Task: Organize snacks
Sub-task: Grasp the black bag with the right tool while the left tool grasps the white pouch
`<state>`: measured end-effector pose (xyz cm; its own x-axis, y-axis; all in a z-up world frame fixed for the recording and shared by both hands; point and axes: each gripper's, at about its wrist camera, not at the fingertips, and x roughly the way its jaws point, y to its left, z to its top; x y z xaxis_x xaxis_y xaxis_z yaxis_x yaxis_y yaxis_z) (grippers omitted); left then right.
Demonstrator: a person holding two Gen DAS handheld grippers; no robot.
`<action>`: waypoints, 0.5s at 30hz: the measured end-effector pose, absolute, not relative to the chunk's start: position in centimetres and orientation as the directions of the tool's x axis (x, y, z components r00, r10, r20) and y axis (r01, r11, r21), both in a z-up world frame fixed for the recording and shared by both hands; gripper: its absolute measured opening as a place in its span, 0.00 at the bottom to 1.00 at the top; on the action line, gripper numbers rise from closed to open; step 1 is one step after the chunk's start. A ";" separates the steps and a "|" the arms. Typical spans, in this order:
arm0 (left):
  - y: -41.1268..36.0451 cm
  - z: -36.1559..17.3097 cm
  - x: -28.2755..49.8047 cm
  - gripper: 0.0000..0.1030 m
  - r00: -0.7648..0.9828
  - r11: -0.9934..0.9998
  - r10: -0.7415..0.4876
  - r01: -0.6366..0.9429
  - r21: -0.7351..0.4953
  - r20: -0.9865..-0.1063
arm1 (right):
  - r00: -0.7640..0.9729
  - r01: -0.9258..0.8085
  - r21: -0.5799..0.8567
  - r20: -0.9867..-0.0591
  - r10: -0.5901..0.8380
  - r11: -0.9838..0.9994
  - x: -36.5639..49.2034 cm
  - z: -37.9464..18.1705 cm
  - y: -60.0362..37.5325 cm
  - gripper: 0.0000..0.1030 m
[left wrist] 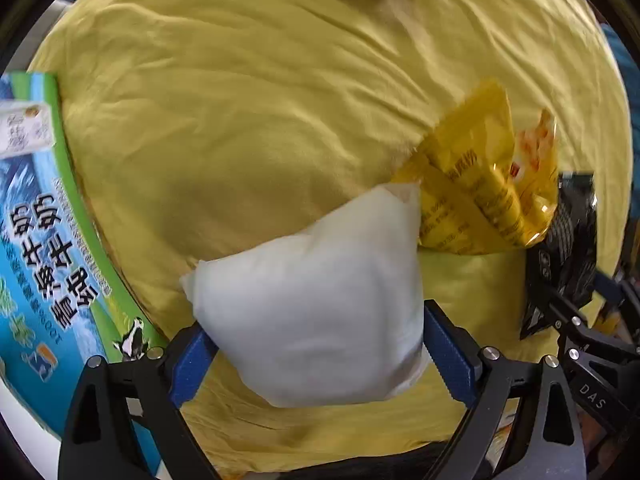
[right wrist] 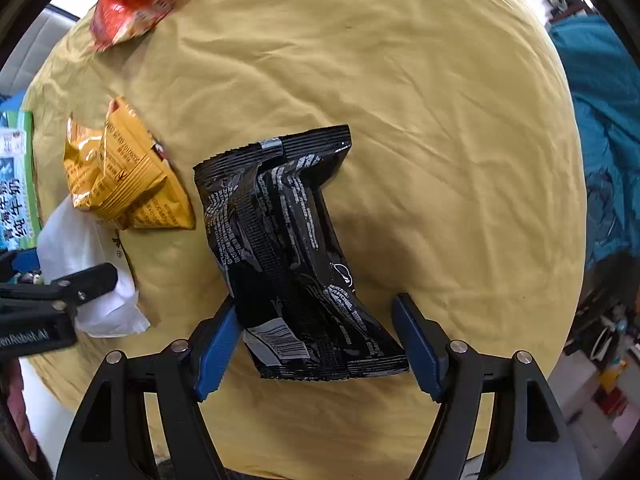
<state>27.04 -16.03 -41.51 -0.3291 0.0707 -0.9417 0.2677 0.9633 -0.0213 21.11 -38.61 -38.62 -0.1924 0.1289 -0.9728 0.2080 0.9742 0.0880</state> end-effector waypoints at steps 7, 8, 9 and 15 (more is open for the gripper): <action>-11.9 -40.8 25.9 0.92 -0.283 0.995 -0.099 0.004 -0.104 -0.954 | -0.167 0.220 0.114 -0.974 0.153 0.969 19.9 -39.2 -38.3 0.60; -11.6 -41.4 25.4 0.90 -0.288 0.994 -0.106 -0.015 -0.106 -0.952 | -0.162 0.225 0.112 -0.975 0.150 0.968 19.7 -39.2 -38.3 0.57; -11.3 -41.9 24.8 0.84 -0.292 0.994 -0.109 -0.020 -0.108 -0.950 | -0.159 0.230 0.118 -0.975 0.156 0.966 19.5 -39.2 -38.3 0.55; -11.7 -42.2 21.1 0.71 -0.208 0.997 -0.051 0.045 -0.062 -0.977 | -0.198 0.261 0.146 -0.959 0.201 0.954 17.8 -39.4 -37.8 0.52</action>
